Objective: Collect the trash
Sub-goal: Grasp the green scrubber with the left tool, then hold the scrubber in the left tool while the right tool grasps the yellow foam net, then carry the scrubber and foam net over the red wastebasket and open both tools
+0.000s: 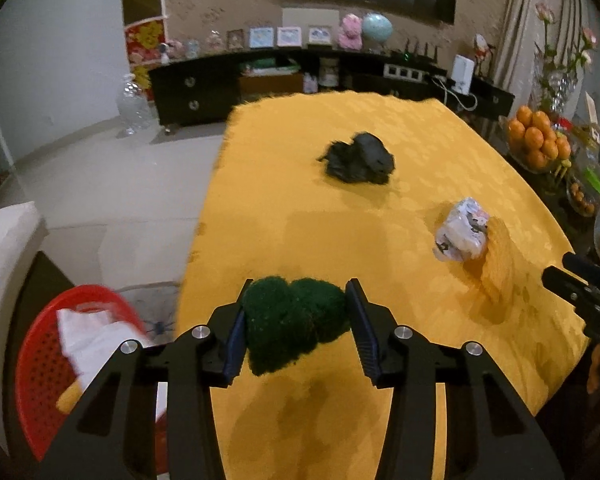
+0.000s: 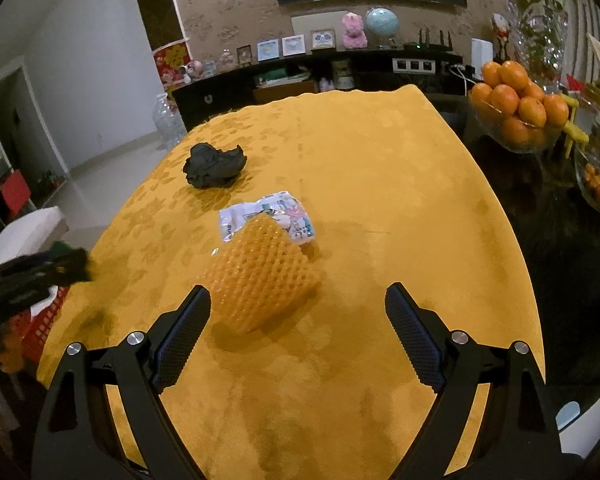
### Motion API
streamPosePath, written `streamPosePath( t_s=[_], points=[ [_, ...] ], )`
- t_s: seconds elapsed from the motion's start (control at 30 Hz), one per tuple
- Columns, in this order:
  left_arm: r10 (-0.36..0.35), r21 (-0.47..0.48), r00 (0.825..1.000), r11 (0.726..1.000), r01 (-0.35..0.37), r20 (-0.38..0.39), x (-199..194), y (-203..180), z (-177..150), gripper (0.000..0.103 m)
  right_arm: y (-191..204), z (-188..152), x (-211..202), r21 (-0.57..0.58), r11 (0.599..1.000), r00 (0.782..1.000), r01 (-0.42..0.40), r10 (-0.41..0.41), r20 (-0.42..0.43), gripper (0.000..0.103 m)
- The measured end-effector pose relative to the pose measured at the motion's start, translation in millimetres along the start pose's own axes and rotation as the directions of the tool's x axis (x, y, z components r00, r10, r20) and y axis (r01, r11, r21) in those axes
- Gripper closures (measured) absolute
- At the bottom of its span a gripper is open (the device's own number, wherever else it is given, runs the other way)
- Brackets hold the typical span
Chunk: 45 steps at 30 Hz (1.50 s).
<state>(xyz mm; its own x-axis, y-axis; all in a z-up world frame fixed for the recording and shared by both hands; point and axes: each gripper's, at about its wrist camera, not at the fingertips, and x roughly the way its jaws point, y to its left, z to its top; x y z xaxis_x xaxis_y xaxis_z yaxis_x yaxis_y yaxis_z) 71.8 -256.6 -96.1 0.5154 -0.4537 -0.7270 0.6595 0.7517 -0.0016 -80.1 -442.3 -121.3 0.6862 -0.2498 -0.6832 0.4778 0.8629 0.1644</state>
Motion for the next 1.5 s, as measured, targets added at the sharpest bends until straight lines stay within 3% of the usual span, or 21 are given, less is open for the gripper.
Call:
streamPosePath(
  t_s=[0.2,0.37,0.53,0.8,1.17,1.33,1.5],
  points=[
    [0.079,-0.082,0.994,0.994,-0.074,0.070,-39,39,-20,0.059,10,1,1,-0.024,1.000,1.000,-0.010,0.010,0.002,0.017],
    [0.085,-0.142,0.994,0.987,-0.076,0.062,-40,60,-23,0.059,22,11,15,-0.034,0.999,1.000,-0.028,0.027,-0.013,0.017],
    [0.093,-0.135,0.994,0.987,-0.085,0.050,-35,62,-27,0.059,33,26,42,-0.064,0.998,0.999,-0.019,0.017,-0.033,0.017],
    [0.098,-0.120,0.995,0.988,-0.093,0.036,-25,58,-28,0.059,33,21,61,-0.098,0.995,0.998,0.005,-0.010,-0.055,0.017],
    [0.112,-0.101,0.993,0.989,-0.109,0.025,-20,52,-29,0.059,19,10,61,-0.061,0.998,0.995,-0.002,-0.004,-0.103,0.050],
    [0.118,-0.107,0.993,0.988,-0.114,0.032,-22,53,-29,0.059,14,8,53,-0.035,0.999,0.995,-0.003,0.000,-0.100,0.057],
    [0.121,-0.117,0.991,0.987,-0.115,0.050,-27,55,-28,0.059,11,9,41,-0.011,1.000,0.997,-0.004,0.003,-0.076,0.057]
  ],
)
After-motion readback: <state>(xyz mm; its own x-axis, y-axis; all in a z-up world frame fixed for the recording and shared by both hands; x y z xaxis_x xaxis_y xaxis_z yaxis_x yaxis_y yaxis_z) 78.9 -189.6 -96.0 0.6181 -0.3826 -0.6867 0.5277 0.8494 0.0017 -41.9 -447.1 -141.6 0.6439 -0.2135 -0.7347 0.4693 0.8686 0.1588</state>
